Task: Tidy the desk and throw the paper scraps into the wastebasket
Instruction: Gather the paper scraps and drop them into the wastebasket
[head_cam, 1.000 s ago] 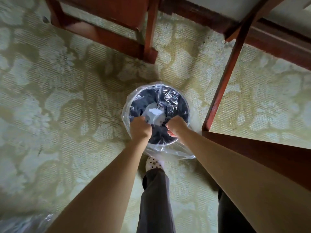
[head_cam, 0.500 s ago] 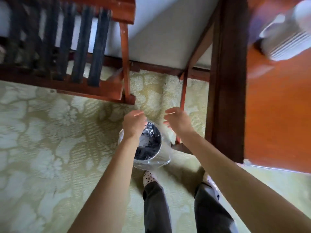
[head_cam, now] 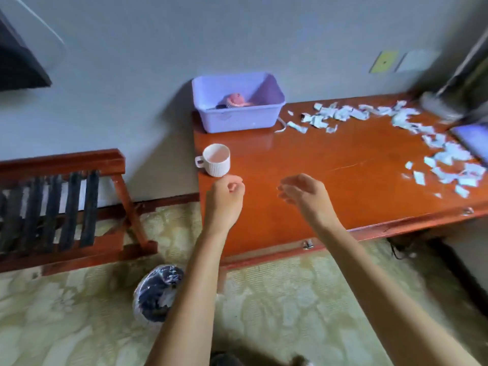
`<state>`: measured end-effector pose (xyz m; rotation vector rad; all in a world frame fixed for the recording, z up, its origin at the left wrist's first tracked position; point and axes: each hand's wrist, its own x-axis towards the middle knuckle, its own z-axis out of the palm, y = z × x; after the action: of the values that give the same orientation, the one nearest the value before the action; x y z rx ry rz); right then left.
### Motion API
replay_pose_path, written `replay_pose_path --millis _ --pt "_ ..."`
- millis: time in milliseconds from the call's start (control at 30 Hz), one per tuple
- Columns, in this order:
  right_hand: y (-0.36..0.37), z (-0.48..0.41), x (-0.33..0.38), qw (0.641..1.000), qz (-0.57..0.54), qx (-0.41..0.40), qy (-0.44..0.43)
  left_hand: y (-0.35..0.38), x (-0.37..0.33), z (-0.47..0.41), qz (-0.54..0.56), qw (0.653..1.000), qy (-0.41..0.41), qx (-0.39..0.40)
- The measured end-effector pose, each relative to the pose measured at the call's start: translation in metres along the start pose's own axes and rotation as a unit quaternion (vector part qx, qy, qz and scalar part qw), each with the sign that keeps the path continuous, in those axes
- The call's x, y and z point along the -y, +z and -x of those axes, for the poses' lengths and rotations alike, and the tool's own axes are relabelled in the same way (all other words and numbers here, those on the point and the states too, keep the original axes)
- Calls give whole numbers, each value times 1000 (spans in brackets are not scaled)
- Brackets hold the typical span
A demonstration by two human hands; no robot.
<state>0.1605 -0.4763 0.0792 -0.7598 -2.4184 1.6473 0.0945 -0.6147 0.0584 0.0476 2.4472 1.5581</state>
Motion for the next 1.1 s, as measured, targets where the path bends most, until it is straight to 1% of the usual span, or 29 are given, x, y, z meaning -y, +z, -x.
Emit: replay_pose_path --millis 167,300,367,533,733,800,900,1000,1100 --pt "-127 21 -36 999 -15 -50 -4 111 -65 53 30 998 44 34" --pt "-212 24 -70 997 -22 -77 16 189 -100 84 24 997 41 64" --pt "-243 19 -86 995 -34 -87 29 222 -115 90 10 996 38 80" --pt "-304 -16 -130 992 -49 -93 63 310 -147 79 -35 991 45 121" --pt "-373 -86 -187 987 -29 -111 114 424 -172 30 -82 981 40 174" --pt "-403 -125 -212 985 -2 -107 133 472 -180 3 -99 977 34 185" --pt "-438 -172 -241 979 64 -90 173 522 -185 -32 -138 970 4 201" --pt "-472 -215 -270 966 153 -63 197 562 -185 -60 -190 960 -11 205" --pt "-494 -243 -295 950 238 -39 197 590 -182 -79 -252 946 -16 202"
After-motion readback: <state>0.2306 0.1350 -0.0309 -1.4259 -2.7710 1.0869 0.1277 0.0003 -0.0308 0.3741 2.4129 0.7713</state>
